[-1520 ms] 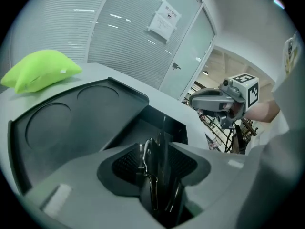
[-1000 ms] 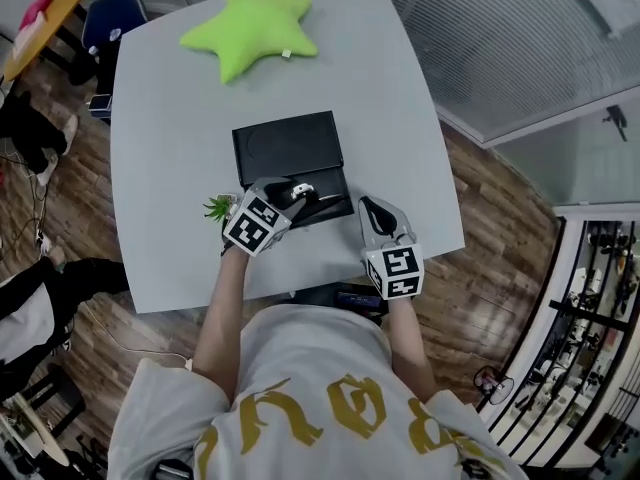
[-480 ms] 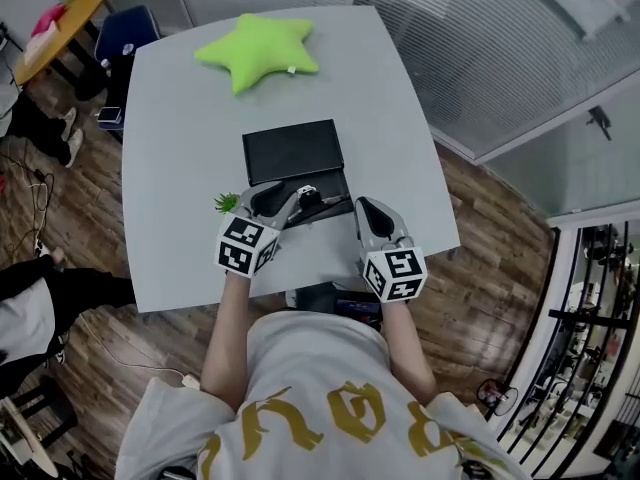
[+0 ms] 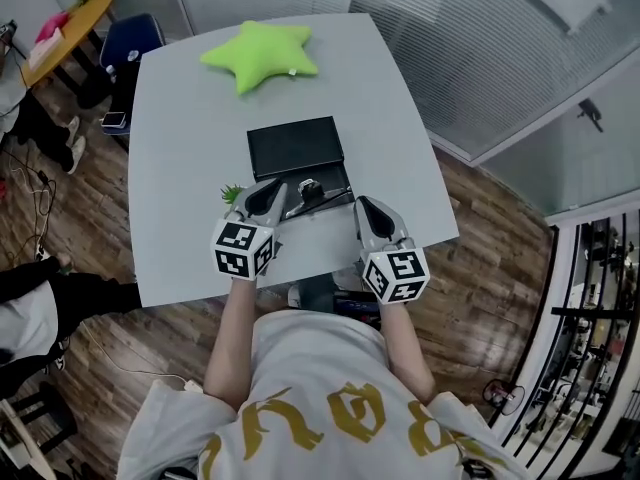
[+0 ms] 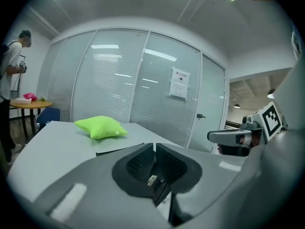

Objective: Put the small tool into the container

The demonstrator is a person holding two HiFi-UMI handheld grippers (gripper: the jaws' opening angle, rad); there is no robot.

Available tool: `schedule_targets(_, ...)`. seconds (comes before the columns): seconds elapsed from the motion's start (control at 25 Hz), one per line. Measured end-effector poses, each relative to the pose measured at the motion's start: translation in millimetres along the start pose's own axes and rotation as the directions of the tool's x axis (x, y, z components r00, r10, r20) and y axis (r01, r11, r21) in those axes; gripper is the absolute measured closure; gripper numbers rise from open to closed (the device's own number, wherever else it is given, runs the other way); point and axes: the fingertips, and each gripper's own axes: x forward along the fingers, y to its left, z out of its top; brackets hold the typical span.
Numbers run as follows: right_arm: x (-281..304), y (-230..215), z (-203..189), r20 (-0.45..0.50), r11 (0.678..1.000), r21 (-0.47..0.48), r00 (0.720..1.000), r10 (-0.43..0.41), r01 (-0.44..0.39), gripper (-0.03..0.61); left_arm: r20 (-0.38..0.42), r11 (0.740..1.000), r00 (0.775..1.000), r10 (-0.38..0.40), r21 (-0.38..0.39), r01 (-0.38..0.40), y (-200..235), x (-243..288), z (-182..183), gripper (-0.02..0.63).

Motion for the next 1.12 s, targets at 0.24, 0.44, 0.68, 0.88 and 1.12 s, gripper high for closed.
schedule_targets(0.24,-7.8,3.2,-3.5,0.005,1.0,0.002,1.0,-0.005,0.005,0.555,-0.023,0.999,0.999,0.024,0.034,-0.023,-4.4,-9.5,-4.9,0.613)
schedule_targets(0.44,-11.9,4.5,-4.8,-0.002,1.0,-0.003,1.0,-0.007,0.007,0.555,-0.014,0.999,0.999,0.033,0.027,-0.033,-5.8,-13.6,-3.8,0.614)
schedule_targets(0.68,-16.6,5.2,-10.1,-0.014,1.0,-0.008,1.0,-0.011,0.011,0.555,-0.018,0.999,1.0,0.018,0.032,-0.018,-10.1,-13.5,-4.9,0.614)
schedule_targets(0.88,-20.6,2.5,-14.3,-0.019,1.0,-0.003,1.0,-0.021,0.021,0.555,-0.054,0.999,0.998,0.029,0.035,-0.027,-11.5,-10.5,-13.2,0.614)
schedule_targets(1.12,-22.7,0.3,-15.4,-0.023,1.0,0.001,0.999,-0.026,0.026,0.555,-0.059,0.999,0.998,0.018,0.037,-0.016,-14.8,-8.0,-12.8,0.614)
